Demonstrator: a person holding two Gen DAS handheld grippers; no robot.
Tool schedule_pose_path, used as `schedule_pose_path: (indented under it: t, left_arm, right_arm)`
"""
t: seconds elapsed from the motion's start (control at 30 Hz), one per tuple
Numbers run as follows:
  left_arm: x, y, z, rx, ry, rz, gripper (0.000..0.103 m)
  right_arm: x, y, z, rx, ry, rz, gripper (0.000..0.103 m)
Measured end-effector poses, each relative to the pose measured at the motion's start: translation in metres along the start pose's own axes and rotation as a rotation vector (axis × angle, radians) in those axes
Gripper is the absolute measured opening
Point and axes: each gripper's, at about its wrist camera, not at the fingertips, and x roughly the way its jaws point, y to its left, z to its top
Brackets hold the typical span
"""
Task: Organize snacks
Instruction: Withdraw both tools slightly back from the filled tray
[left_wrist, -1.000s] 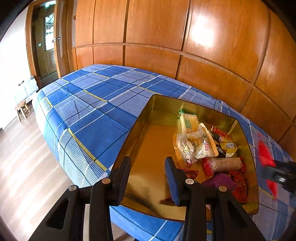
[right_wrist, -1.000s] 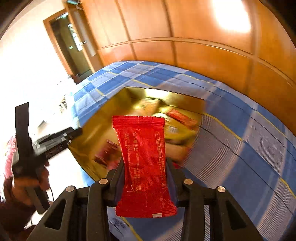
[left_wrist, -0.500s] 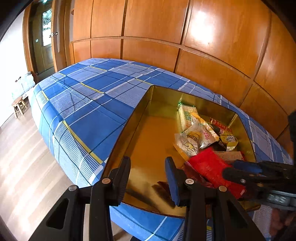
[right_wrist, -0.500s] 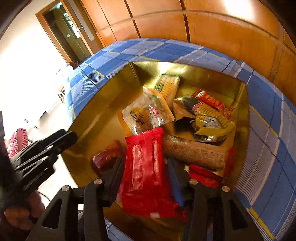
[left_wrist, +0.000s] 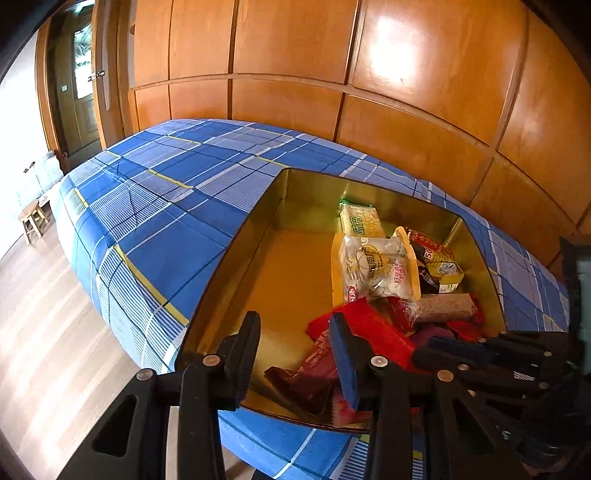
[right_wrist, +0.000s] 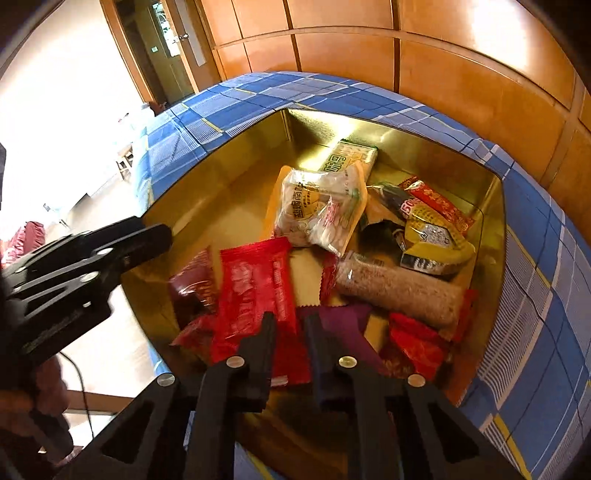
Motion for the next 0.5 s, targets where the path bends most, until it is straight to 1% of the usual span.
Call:
schedule_pose_path:
  t: [0.07, 0.2, 0.37, 0.5]
  left_arm:
    - [-0.001, 0.000, 0.000, -0.001, -0.004, 0.005, 0.045]
    - [-0.002, -0.001, 0.000, 0.000, -0.004, 0.002, 0.046]
    - [-0.007, -0.007, 0.000, 0.017, -0.016, -0.006, 0.054]
    - [-0.011, -0.012, -0.001, 0.029, -0.021, -0.008, 0.054]
  right_arm:
    - [0.000, -0.002, 0.000, 0.012, -0.006, 0.000, 0.016]
    - [0.000, -0.005, -0.001, 0.018, -0.005, -0.028, 0.016]
    - [-0.002, -0.010, -0.001, 0.044, -0.001, -0.020, 0.016]
    - [-0.004, -0.009, -0.004, 0.052, -0.005, -0.020, 0.017]
